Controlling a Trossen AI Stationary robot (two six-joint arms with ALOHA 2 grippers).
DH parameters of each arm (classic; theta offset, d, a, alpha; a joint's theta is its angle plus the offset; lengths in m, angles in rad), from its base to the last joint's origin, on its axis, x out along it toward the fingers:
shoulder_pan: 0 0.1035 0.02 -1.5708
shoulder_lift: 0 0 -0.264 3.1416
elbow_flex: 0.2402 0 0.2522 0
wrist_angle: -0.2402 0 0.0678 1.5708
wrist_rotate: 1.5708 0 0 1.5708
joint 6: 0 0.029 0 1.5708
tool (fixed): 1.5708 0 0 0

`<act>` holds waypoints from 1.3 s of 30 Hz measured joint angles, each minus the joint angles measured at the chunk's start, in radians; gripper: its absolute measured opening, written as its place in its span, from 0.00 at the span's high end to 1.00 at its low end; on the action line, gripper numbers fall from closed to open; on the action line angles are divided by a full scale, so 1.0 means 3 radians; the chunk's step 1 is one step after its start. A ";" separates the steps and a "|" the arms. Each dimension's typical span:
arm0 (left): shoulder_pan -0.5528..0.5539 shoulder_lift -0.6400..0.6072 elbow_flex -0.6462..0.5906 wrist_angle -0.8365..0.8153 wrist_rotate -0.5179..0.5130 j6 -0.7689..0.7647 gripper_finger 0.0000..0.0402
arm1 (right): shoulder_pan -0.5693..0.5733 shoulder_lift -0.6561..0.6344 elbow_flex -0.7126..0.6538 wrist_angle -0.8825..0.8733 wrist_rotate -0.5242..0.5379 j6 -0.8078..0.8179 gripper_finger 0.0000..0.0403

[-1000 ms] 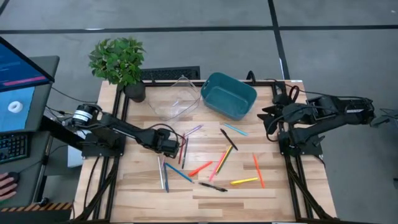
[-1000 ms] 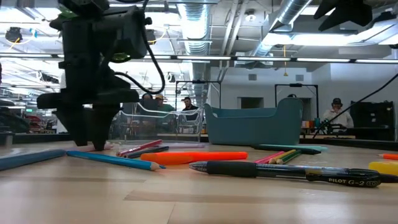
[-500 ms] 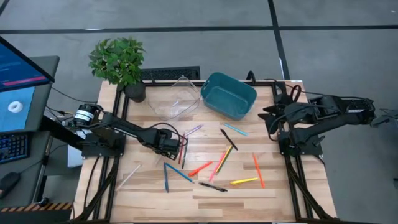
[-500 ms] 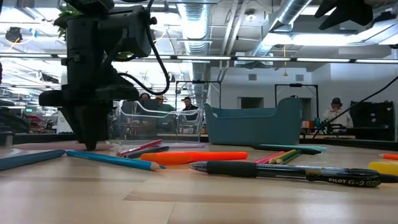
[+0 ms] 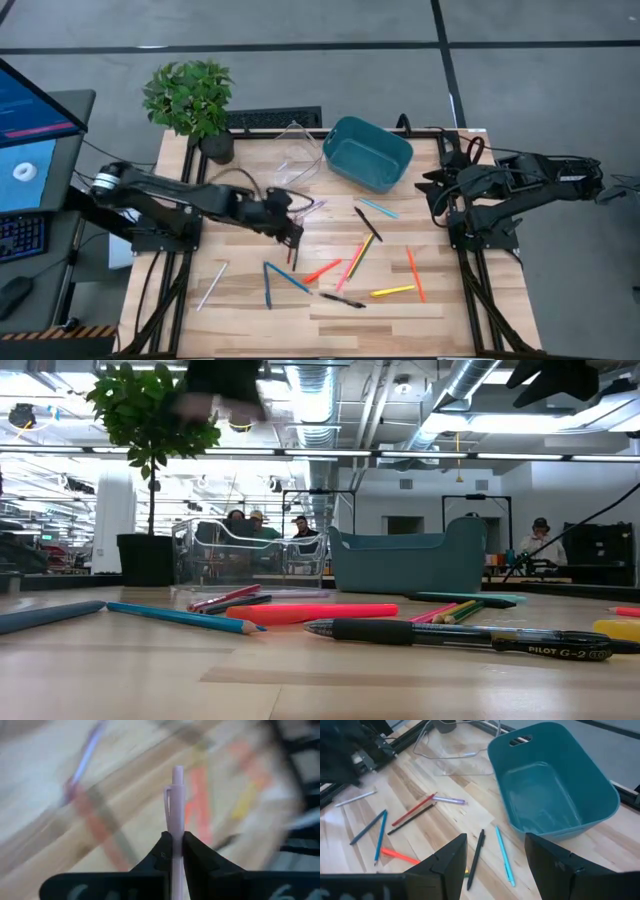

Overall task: Sort pens & pencils
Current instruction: Put the light pink pen into the transparent bin

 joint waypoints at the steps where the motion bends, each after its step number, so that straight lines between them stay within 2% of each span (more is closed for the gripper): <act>1: -0.0002 -0.0075 0.0089 0.0076 -0.0038 0.0104 0.97 | 0.0000 0.0000 0.0000 0.0000 0.0000 -0.0004 0.45; 5: -0.0001 -0.0430 0.0316 0.0606 -0.0196 0.0602 0.97 | 0.0000 0.0000 0.0000 0.0000 0.0000 -0.0007 0.45; 10: 0.0002 -0.0766 0.0334 0.1072 -0.0527 0.1099 0.97 | 0.0000 0.0000 0.0000 0.0001 0.0001 -0.0030 0.45; 14: 0.0204 -0.0847 0.0335 0.0809 -0.1076 0.1334 0.97 | 0.0000 0.0000 0.0000 0.0001 0.0005 -0.0037 0.45; 16: 0.0431 -0.0815 0.0332 0.0571 -0.1177 0.1394 0.97 | 0.0000 0.0000 0.0000 0.0001 0.0005 -0.0037 0.45; 19: 0.0839 -0.0675 0.0333 0.0233 -0.1079 0.1460 0.97 | 0.0000 0.0000 0.0000 0.0001 0.0004 -0.0033 0.45; 23: 0.1363 -0.0354 0.0327 -0.0105 -0.0624 0.1648 0.97 | 0.0000 0.0000 0.0000 0.0001 0.0003 -0.0032 0.45; 29: 0.2000 0.0222 0.0329 -0.0356 -0.0293 0.2123 0.97 | 0.0000 0.0000 0.0000 0.0001 0.0004 -0.0037 0.45; 33: 0.2252 0.0618 0.0329 -0.0370 -0.0155 0.2386 0.97 | 0.0000 0.0000 0.0000 0.0000 0.0003 -0.0034 0.45; 39: 0.2406 0.1128 0.0329 -0.0365 -0.0074 0.2611 0.97 | 0.0000 0.0000 0.0000 0.0000 0.0003 -0.0034 0.45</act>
